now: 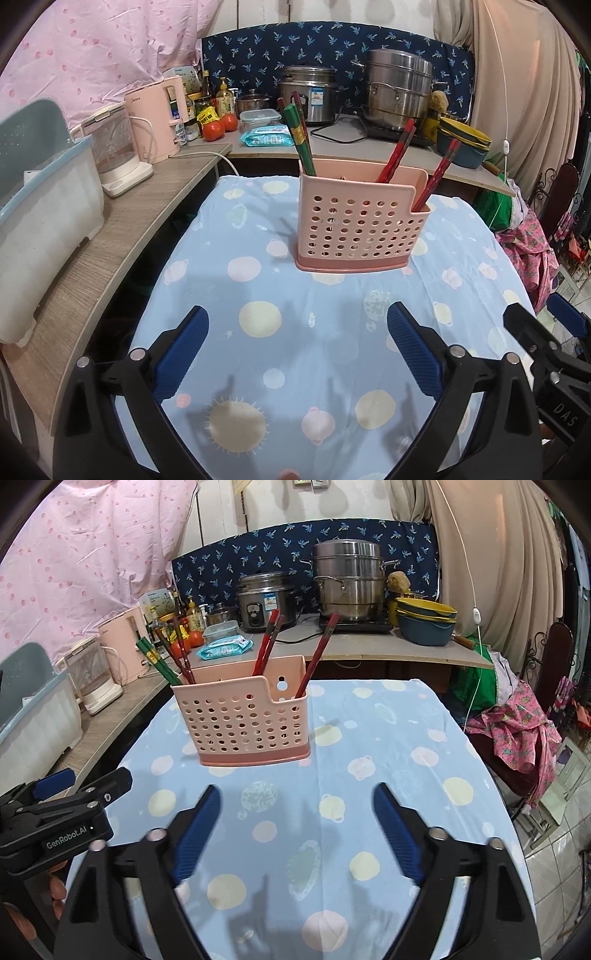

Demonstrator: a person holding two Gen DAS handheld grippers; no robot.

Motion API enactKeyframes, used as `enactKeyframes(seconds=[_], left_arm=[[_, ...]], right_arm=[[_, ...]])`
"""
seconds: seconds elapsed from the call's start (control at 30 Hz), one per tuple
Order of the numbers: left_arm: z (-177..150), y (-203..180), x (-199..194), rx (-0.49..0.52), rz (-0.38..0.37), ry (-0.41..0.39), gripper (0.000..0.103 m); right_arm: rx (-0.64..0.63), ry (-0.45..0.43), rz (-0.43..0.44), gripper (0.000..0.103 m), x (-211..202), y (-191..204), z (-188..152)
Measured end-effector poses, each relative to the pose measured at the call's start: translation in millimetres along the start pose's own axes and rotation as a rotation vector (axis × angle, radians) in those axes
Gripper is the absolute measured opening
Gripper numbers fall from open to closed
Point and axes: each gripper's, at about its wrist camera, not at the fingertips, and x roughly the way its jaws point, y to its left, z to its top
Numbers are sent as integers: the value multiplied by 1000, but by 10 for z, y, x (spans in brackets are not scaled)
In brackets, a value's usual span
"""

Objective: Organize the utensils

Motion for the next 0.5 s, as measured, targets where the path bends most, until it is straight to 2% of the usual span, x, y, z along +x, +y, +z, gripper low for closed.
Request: enactKeyframes(seconds=[0.2, 0.23, 0.27, 0.5], left_arm=[[17, 3, 26, 2, 13, 2, 94], [15, 3, 26, 2, 13, 3, 94], [15, 3, 26, 3, 15, 3, 95], [22, -17, 35, 13, 24, -1, 96]], right_arm=[[19, -8, -4, 88, 13, -43, -3], [19, -12, -6, 95, 7, -44, -6], [19, -15, -10, 96, 6, -48, -5], [15, -16, -10, 96, 7, -44, -2]])
